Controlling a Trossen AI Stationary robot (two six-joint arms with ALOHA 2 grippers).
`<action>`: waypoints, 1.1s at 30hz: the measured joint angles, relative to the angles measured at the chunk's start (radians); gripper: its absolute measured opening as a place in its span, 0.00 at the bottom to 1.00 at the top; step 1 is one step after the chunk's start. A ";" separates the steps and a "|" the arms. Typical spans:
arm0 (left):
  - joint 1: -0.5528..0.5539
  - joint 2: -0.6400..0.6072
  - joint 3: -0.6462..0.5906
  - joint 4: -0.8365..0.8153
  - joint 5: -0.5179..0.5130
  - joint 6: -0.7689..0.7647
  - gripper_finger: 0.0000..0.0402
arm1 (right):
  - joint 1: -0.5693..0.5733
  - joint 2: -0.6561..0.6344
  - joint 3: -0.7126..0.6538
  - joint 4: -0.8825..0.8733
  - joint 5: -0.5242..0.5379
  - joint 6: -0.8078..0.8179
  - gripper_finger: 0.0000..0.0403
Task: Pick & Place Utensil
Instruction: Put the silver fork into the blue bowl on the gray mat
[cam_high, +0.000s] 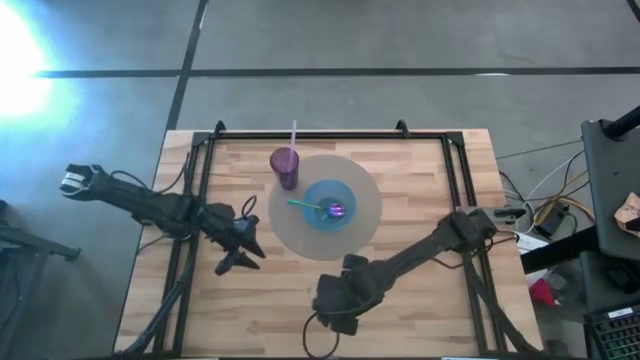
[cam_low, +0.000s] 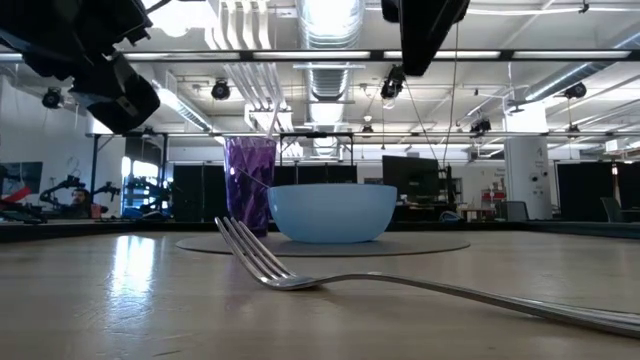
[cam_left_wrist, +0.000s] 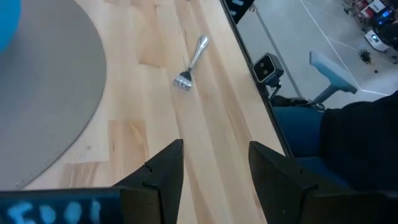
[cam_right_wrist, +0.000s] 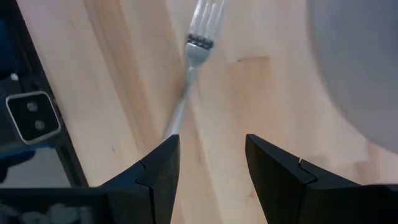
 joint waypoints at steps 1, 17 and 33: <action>-0.003 0.000 -0.002 0.000 0.000 0.000 0.43 | 0.001 0.011 -0.003 0.017 -0.008 0.010 0.44; -0.011 -0.004 0.054 -0.130 -0.001 0.089 0.43 | 0.025 0.148 0.001 0.125 -0.031 0.048 0.44; -0.011 -0.005 0.184 -0.377 -0.181 0.227 0.43 | 0.026 0.212 -0.011 0.156 -0.026 0.094 0.44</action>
